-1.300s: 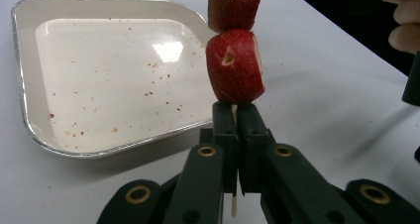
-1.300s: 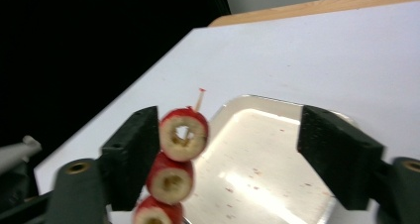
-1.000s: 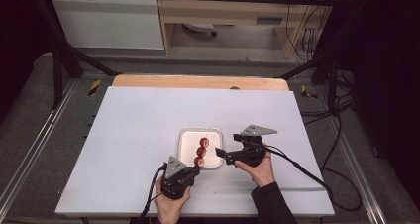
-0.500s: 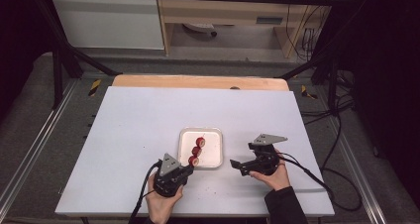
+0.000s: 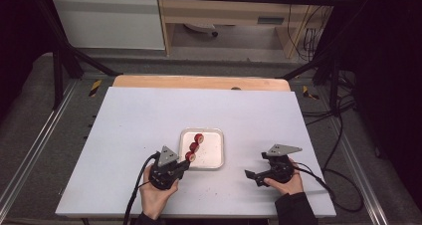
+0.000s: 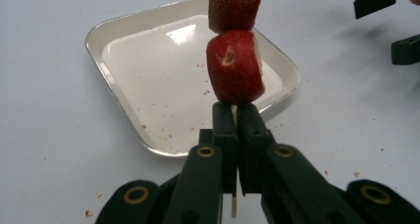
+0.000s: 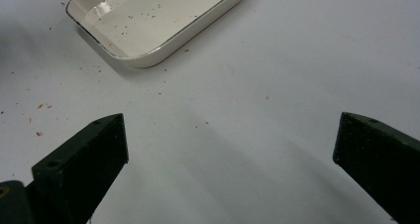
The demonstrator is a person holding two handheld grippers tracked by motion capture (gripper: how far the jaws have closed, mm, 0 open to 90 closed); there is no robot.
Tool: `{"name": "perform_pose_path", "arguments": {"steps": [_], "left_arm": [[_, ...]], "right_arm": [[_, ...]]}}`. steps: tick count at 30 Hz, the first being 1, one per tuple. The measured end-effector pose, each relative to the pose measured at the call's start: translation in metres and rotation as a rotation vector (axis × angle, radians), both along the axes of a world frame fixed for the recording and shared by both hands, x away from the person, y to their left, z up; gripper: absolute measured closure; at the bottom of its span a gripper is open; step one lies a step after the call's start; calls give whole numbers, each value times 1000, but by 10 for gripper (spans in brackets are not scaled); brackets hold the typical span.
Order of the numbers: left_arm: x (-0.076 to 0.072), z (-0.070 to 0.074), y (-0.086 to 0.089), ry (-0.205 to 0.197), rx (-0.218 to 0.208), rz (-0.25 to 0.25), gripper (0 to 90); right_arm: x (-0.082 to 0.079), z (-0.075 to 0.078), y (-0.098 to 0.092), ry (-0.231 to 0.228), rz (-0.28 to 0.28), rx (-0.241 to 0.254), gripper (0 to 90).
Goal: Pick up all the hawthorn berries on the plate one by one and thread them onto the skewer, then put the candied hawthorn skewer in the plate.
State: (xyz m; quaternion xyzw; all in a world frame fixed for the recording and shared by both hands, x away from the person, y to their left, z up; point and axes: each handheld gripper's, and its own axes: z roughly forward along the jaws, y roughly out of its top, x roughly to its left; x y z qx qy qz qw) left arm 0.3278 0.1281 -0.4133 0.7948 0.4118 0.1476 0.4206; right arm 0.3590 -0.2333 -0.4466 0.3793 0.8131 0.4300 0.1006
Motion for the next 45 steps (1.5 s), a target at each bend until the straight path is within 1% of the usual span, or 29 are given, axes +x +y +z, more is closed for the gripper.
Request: {"name": "perform_pose_path", "arguments": {"steps": [2, 5, 9, 15, 17, 21, 23, 25, 30, 34, 36, 40, 45], "left_arm": [[2, 2, 0, 9, 3, -12, 879], [5, 6, 1, 16, 17, -17, 879], [11, 11, 2, 31, 22, -26, 879], [20, 17, 0, 42, 47, -38, 879], [24, 18, -1, 46, 54, -36, 879], [30, 18, -2, 52, 73, -26, 879], [33, 17, -3, 59, 81, -24, 879], [37, 15, -4, 69, 91, -22, 879], [46, 8, -12, 96, 136, -16, 879], [53, 1, -18, 115, 165, -8, 879], [57, -3, -21, 130, 180, -3, 879], [61, -8, -28, 140, 217, 0, 879], [64, -13, -32, 154, 243, 8, 879]], "right_arm": [[-2, -1, -4, 0, -3, 1, 13], [-5, -2, -8, 0, -3, 10, 15], [-7, -3, -12, -4, -5, 8, 16], [-8, -3, -14, -8, -10, 10, 16], [-8, -4, -15, -11, -9, 3, 16], [-9, -4, -15, -7, -7, 5, 16], [-9, -4, -15, -5, -4, -2, 16], [-9, -4, -15, -6, -5, 1, 16], [-9, -3, -16, -14, -6, 7, 16], [-10, -3, -16, -11, -5, 11, 16], [-10, -3, -16, -11, -5, 11, 16], [-10, -3, -16, -11, -4, 13, 17], [-9, -2, -16, -10, -3, 10, 17]]}}
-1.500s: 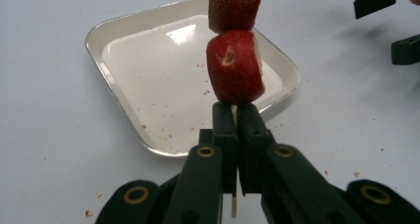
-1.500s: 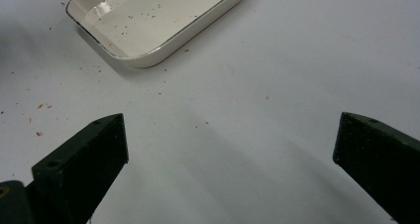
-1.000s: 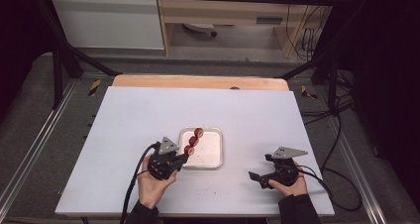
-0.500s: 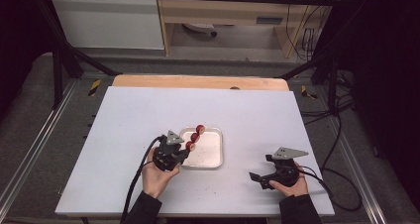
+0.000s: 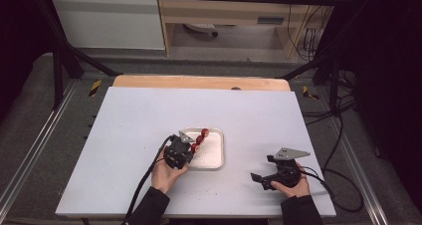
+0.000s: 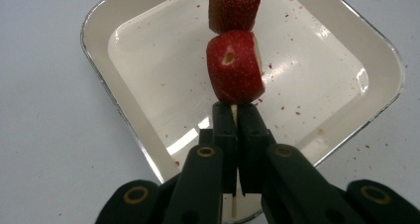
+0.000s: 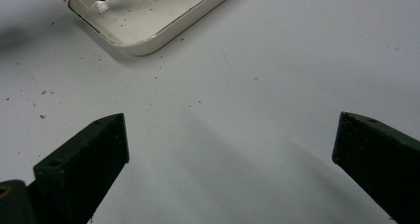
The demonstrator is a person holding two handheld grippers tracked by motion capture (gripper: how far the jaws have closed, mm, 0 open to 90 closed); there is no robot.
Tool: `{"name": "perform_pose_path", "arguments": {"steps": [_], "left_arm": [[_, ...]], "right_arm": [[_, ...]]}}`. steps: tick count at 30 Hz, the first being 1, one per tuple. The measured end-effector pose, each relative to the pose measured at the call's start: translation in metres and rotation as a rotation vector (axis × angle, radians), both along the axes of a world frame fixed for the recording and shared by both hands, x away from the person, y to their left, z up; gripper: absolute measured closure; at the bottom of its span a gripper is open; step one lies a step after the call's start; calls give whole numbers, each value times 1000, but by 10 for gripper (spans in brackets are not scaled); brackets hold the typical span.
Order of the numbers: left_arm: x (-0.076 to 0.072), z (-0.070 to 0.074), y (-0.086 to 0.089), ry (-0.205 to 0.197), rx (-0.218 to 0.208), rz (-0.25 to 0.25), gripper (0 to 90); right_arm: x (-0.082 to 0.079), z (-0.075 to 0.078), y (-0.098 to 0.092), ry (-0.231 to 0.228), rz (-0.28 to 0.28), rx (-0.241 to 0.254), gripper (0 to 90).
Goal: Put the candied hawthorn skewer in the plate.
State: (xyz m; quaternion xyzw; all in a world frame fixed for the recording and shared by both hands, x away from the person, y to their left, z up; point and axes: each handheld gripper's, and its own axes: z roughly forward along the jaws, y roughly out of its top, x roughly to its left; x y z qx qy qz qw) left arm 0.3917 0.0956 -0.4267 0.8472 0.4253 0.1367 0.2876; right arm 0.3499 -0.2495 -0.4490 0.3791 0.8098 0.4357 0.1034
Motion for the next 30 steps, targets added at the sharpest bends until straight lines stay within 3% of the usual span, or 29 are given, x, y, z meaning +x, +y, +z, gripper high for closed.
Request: {"name": "perform_pose_path", "arguments": {"steps": [12, 23, 30], "left_arm": [[2, -5, -6, 21, 41, 19, 878], [1, -5, -6, 8, 63, 14, 869], [-2, 6, 3, -24, 37, -13, 714]], "right_arm": [[0, -1, 1, 5, -3, -3, 17], [-1, -1, 1, 9, -6, -3, 17], [-1, 0, 1, 1, -9, 0, 17]]}}
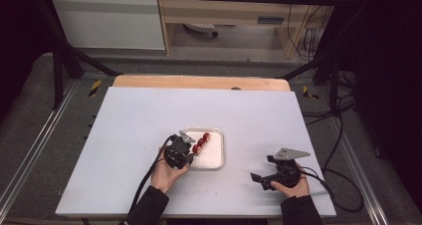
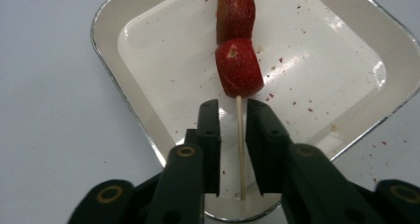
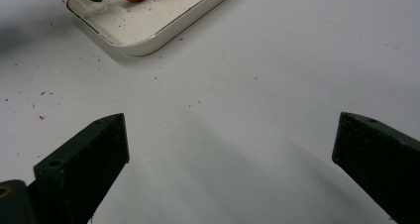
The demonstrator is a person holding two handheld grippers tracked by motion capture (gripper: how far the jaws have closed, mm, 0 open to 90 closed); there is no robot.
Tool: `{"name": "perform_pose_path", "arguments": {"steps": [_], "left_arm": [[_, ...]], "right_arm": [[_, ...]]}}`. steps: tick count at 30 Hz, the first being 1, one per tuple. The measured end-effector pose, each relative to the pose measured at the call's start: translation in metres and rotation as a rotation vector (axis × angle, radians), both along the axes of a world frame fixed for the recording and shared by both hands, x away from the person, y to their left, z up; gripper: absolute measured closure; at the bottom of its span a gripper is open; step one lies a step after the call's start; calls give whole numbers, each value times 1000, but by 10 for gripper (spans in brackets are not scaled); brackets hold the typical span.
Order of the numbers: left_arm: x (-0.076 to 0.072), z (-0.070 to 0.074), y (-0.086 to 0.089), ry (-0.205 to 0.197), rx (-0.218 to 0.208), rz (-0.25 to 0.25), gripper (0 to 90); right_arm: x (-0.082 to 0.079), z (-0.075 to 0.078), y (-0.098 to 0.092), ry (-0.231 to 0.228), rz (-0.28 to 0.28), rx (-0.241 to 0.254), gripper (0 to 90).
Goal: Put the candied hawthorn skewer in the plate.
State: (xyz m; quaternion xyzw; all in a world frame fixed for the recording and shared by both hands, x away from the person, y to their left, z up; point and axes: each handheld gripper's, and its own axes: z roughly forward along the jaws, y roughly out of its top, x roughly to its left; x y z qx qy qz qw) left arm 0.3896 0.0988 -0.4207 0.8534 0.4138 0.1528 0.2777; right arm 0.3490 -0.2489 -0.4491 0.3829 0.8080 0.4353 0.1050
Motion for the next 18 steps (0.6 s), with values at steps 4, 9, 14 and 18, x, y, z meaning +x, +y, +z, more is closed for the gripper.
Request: {"name": "perform_pose_path", "arguments": {"steps": [4, 9, 14, 18], "left_arm": [[-3, 8, 8, -8, -10, -48, 583], [-6, 16, 19, -5, -47, -107, 403], [-12, 19, 35, 3, -63, -149, 270], [-19, 14, 54, 6, -64, -152, 180]], "right_arm": [[0, 0, 0, 0, -5, 2, 17], [0, 1, 0, 1, -7, 2, 17], [0, 1, -1, 1, -7, 5, 16], [0, 1, -1, 2, -7, 4, 16]]}}
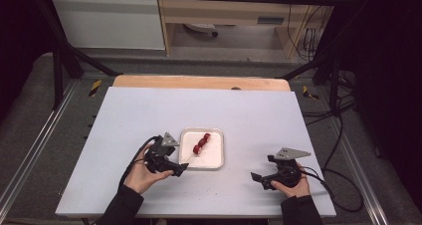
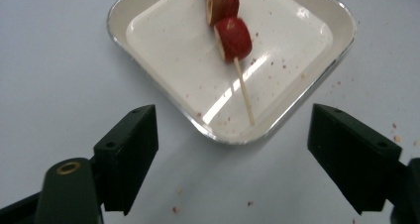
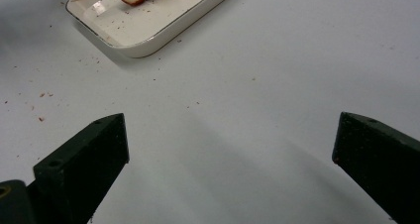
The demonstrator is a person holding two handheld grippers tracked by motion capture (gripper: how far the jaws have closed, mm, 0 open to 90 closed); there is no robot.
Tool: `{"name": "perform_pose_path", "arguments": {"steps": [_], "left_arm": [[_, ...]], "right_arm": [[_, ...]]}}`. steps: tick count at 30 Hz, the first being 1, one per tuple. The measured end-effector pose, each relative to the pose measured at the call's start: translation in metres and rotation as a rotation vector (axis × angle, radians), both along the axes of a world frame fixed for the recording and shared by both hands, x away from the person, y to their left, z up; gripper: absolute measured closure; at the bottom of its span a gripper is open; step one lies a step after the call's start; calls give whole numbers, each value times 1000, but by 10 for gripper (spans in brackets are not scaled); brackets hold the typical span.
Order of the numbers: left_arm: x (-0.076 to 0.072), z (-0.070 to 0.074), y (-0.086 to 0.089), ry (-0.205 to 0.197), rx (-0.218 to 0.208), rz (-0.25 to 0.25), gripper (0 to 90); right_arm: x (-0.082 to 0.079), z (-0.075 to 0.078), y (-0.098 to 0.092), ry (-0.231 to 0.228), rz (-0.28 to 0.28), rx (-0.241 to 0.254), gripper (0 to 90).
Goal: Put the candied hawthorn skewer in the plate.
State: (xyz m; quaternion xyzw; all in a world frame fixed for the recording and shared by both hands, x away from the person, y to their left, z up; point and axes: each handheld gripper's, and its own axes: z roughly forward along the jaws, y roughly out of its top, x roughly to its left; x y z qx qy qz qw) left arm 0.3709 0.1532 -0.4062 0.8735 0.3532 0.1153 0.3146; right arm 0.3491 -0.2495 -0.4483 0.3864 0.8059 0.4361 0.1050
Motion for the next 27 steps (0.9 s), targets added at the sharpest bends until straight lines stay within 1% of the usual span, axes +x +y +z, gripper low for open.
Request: {"name": "perform_pose_path", "arguments": {"steps": [3, 7, 10, 13, 15, 16, 18, 19, 21, 24, 27], "left_arm": [[-6, -5, 17, -12, -5, 18, 127], [-14, -12, 39, -15, -16, 53, 58], [-21, -16, 57, -27, -43, 78, 48], [-27, -24, 75, -39, -73, 104, 42], [-31, -30, 84, -49, -96, 122, 42], [-33, -32, 89, -49, -101, 123, 42], [-36, -37, 96, -61, -115, 129, 42], [-38, -38, 99, -66, -117, 130, 43], [-40, -39, 104, -74, -116, 126, 42], [-41, -41, 109, -68, -141, 131, 43], [-41, -42, 110, -71, -135, 129, 44]], "right_arm": [[0, 0, 0, 1, -2, -1, 16], [0, -1, 0, 2, 2, -6, 15], [0, -1, 0, 8, 2, -6, 14], [0, -1, 0, 6, 3, -8, 12], [0, -1, 1, 15, 3, -7, 12], [0, -2, 1, 17, 5, -10, 10], [0, -3, 2, 21, 8, -15, 9], [0, -4, 2, 17, 10, -21, 9], [0, -4, 2, 26, 6, -26, 9], [0, -5, 3, 26, 9, -31, 8], [0, -5, 3, 30, 8, -35, 8]]}}
